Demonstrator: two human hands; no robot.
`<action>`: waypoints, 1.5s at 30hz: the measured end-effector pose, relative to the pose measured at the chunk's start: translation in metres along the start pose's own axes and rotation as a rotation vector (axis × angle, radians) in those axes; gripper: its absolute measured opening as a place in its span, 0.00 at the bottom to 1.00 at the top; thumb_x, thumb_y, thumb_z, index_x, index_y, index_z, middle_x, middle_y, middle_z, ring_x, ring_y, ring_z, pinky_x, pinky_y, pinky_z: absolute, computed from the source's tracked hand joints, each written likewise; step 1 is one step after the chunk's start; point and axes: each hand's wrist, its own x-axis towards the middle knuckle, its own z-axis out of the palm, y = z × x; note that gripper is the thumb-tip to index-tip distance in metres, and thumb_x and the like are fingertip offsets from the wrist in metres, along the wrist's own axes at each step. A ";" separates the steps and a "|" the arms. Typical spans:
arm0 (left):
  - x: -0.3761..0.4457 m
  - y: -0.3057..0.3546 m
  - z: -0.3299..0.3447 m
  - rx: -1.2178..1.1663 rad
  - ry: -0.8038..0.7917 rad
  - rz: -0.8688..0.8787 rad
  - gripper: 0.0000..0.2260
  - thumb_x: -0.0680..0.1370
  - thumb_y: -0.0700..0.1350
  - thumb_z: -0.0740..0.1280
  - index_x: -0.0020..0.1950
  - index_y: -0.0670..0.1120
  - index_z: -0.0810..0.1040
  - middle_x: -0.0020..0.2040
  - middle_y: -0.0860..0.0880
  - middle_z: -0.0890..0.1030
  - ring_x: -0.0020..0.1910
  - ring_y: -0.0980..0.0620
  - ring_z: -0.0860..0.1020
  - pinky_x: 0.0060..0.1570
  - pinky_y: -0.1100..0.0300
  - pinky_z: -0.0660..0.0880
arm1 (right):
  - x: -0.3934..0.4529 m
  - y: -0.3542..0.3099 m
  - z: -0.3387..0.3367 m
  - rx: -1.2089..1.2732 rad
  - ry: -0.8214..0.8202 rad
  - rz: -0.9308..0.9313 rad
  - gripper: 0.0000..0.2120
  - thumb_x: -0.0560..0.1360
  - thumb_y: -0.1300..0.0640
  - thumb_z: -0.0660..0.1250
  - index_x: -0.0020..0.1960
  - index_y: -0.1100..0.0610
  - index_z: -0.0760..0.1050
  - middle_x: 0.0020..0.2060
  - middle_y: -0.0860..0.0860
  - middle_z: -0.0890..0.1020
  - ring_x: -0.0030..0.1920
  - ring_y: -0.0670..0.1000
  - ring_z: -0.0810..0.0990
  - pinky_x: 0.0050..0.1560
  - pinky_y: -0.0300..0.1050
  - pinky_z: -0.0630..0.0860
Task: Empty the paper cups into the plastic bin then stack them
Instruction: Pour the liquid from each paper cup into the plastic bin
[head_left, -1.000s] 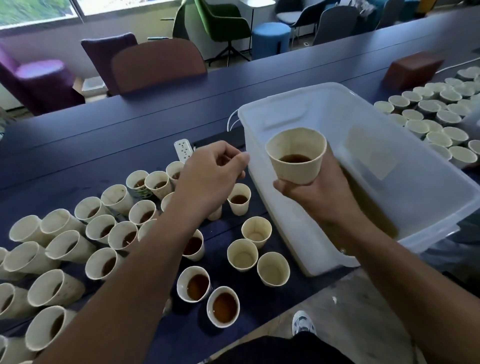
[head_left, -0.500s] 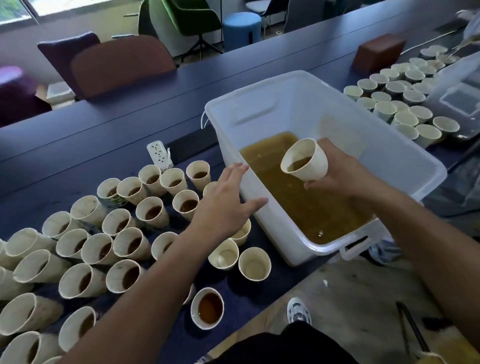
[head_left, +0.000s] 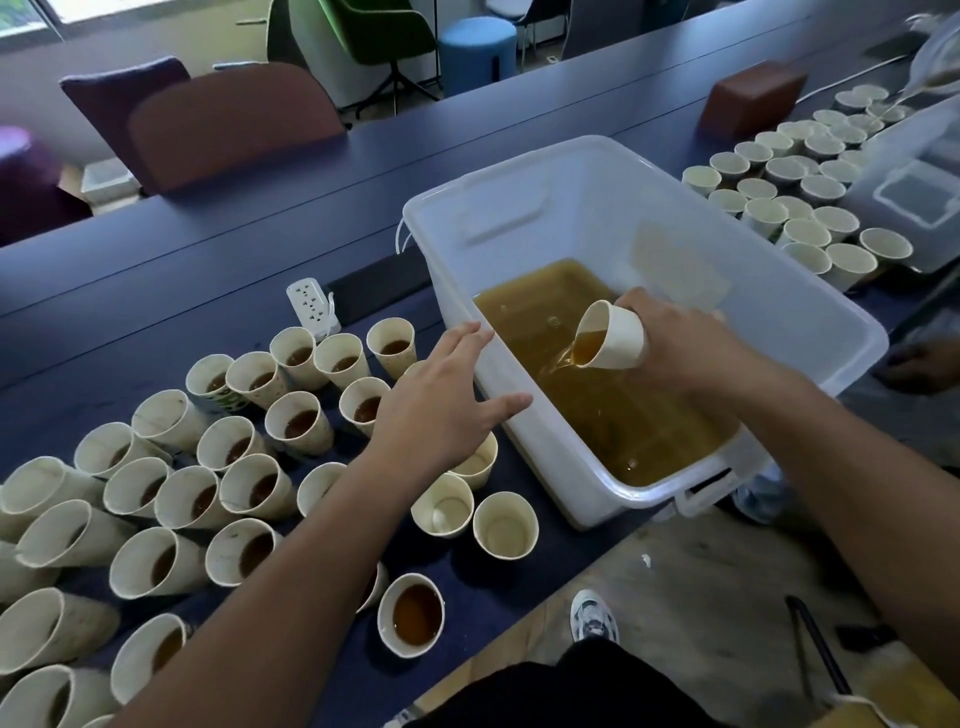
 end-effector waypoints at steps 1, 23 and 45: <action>0.000 0.001 -0.001 0.014 0.003 -0.002 0.35 0.76 0.67 0.67 0.80 0.57 0.60 0.80 0.62 0.58 0.74 0.52 0.69 0.63 0.47 0.74 | 0.001 -0.001 -0.001 -0.023 0.002 0.003 0.29 0.72 0.51 0.76 0.65 0.46 0.63 0.53 0.48 0.76 0.54 0.57 0.77 0.59 0.58 0.66; 0.000 0.003 -0.004 0.040 -0.018 -0.012 0.36 0.76 0.67 0.66 0.80 0.57 0.59 0.80 0.62 0.58 0.72 0.52 0.71 0.58 0.49 0.74 | 0.018 -0.024 -0.027 -0.611 0.323 -0.141 0.22 0.75 0.55 0.71 0.66 0.49 0.68 0.60 0.56 0.78 0.63 0.62 0.75 0.65 0.65 0.61; -0.015 -0.014 -0.080 -0.700 0.132 -0.039 0.08 0.83 0.47 0.66 0.60 0.48 0.80 0.46 0.50 0.87 0.34 0.54 0.81 0.31 0.66 0.74 | -0.014 -0.107 -0.035 0.196 0.236 -0.060 0.33 0.69 0.47 0.78 0.70 0.47 0.67 0.62 0.53 0.72 0.65 0.59 0.68 0.62 0.59 0.64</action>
